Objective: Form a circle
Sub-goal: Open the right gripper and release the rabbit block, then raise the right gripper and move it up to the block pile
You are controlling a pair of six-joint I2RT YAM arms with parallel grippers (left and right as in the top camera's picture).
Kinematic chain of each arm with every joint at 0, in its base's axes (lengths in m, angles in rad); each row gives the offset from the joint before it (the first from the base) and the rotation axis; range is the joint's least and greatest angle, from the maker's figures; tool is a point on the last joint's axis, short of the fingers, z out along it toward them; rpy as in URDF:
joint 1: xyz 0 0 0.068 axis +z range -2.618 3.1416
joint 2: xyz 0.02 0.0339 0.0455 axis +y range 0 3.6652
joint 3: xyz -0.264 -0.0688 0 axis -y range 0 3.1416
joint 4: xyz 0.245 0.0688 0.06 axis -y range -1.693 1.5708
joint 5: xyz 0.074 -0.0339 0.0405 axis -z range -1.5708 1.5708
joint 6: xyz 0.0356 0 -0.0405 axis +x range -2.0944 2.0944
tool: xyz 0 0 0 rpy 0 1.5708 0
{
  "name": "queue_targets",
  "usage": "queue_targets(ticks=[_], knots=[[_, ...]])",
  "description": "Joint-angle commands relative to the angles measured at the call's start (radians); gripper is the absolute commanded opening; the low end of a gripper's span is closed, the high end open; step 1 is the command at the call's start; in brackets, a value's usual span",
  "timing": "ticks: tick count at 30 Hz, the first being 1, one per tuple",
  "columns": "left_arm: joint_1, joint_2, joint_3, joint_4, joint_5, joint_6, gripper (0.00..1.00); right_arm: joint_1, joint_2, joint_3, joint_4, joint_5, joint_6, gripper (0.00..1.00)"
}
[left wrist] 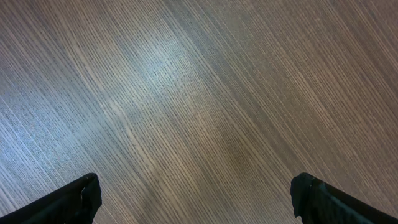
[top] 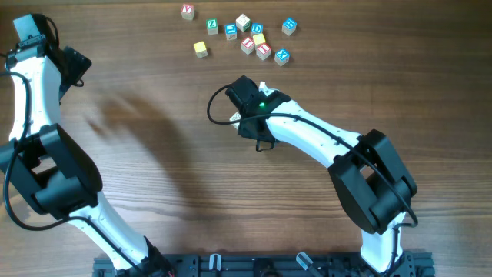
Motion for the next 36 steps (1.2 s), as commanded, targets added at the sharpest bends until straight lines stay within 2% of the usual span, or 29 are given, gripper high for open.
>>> queue_targets(ticks=[1, 4, 7, 11, 12, 13, 17, 19, 21, 22, 25, 27, 29, 30, 36], knots=[[0.004, -0.012, 0.011, -0.001, -0.002, 0.008, 1.00, 0.002, -0.007, -0.005, 0.002, -0.004, -0.018, 0.44], [0.004, -0.012, 0.011, -0.001, -0.002, 0.008, 1.00, -0.009, -0.014, 0.056, -0.034, -0.021, -0.080, 0.52], [0.004, -0.012, 0.011, -0.001, -0.002, 0.008, 1.00, -0.028, -0.023, 0.211, -0.110, -0.024, -0.159, 0.61], [0.004, -0.012, 0.011, -0.001, -0.002, 0.008, 1.00, -0.067, -0.023, 0.467, -0.202, -0.024, -0.266, 0.64], [0.004, -0.012, 0.011, -0.001, -0.002, 0.008, 1.00, -0.078, -0.023, 0.526, -0.209, -0.024, -0.291, 0.63], [0.004, -0.012, 0.011, -0.001, -0.002, 0.008, 1.00, -0.089, -0.023, 0.570, -0.202, -0.024, -0.320, 0.57], [0.004, -0.012, 0.011, -0.001, -0.002, 0.008, 1.00, -0.124, -0.022, 0.589, -0.046, -0.014, -0.516, 0.38], [0.004, -0.012, 0.011, -0.001, -0.002, 0.008, 1.00, -0.148, -0.010, 0.586, -0.011, 0.052, -0.526, 0.25], [0.004, -0.012, 0.011, -0.001, -0.002, 0.008, 1.00, -0.182, 0.010, 0.586, 0.011, 0.074, -0.525, 0.24], [0.004, -0.012, 0.011, -0.001, -0.002, 0.008, 1.00, -0.200, 0.026, 0.586, 0.025, 0.069, -0.526, 0.25], [0.004, -0.012, 0.011, -0.001, -0.002, 0.008, 1.00, -0.240, 0.064, 0.586, 0.037, 0.068, -0.544, 0.40], [0.004, -0.012, 0.011, -0.001, -0.002, 0.008, 1.00, -0.276, 0.108, 0.586, 0.047, 0.068, -0.581, 0.64], [0.004, -0.012, 0.011, -0.001, -0.002, 0.008, 1.00, -0.304, 0.140, 0.586, 0.055, 0.068, -0.582, 0.82], [0.004, -0.012, 0.011, -0.001, -0.002, 0.008, 1.00, -0.314, 0.146, 0.586, 0.054, 0.067, -0.577, 0.99], [0.004, -0.012, 0.011, -0.001, -0.002, 0.008, 1.00, -0.317, 0.153, 0.586, 0.056, 0.041, -0.578, 1.00]])
